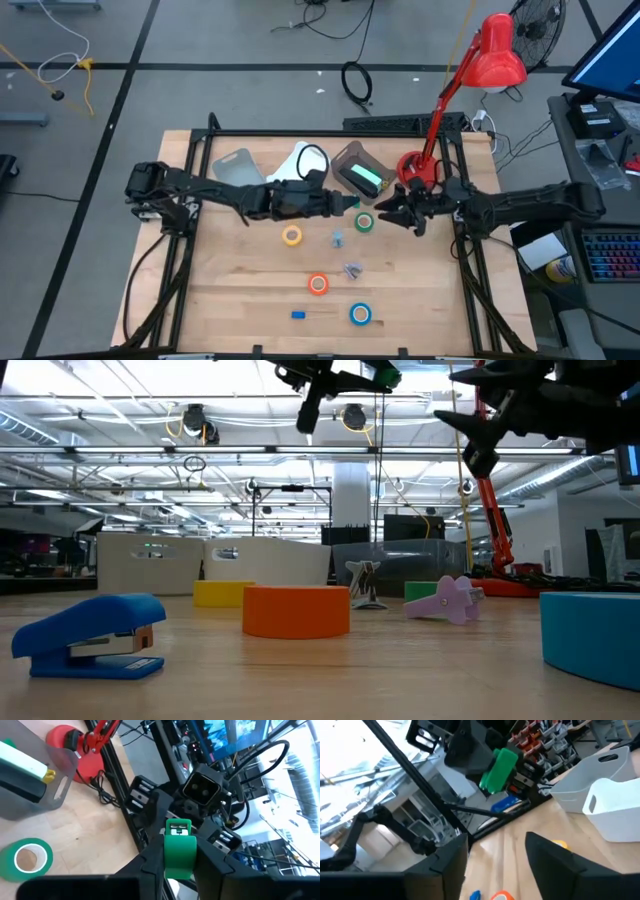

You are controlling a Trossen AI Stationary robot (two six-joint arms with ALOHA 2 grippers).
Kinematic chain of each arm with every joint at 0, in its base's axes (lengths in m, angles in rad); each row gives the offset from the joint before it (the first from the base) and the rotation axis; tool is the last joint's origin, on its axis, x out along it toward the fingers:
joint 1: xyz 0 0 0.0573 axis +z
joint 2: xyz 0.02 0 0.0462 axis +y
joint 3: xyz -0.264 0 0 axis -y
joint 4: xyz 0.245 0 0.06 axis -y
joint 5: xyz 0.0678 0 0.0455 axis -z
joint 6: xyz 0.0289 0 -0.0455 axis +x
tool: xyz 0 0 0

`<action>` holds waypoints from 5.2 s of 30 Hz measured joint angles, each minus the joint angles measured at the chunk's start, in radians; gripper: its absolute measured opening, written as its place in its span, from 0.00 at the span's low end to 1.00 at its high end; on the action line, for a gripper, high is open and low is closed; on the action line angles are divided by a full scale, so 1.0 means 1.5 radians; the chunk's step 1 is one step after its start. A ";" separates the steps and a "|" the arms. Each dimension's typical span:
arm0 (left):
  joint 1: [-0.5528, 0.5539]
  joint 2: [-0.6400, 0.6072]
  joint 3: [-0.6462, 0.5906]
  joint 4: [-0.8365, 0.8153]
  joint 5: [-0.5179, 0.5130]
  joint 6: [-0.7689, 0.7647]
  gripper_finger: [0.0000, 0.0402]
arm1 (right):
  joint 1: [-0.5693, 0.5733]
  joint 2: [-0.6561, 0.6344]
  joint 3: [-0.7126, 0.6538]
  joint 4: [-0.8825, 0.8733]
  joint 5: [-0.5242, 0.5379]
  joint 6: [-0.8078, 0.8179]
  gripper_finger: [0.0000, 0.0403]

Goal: Pick and place Stapler, Stapler remover, tape
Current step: Put the small green stapler into the black bin

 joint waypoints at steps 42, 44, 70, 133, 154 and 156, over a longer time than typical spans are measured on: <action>-0.011 0.000 0.000 -0.002 0.013 0.015 0.23 | -0.001 0.215 0.124 0.109 0.017 0.054 0.55; -0.011 0.000 0.000 -0.002 0.010 0.015 0.23 | -0.001 0.215 0.124 0.109 0.017 0.059 0.53; 0.002 0.003 0.000 -0.003 -0.002 0.019 0.23 | -0.001 0.215 0.124 0.117 0.016 0.071 0.35; 0.006 0.002 0.000 0.003 -0.004 0.050 0.23 | -0.014 0.215 0.124 0.132 0.017 0.086 0.15; 0.019 0.003 0.000 0.005 -0.001 0.106 0.41 | -0.015 0.215 0.124 0.137 0.038 0.087 0.15; 0.022 0.003 0.000 0.004 0.001 0.104 0.47 | -0.015 0.215 0.124 0.138 0.040 0.087 0.15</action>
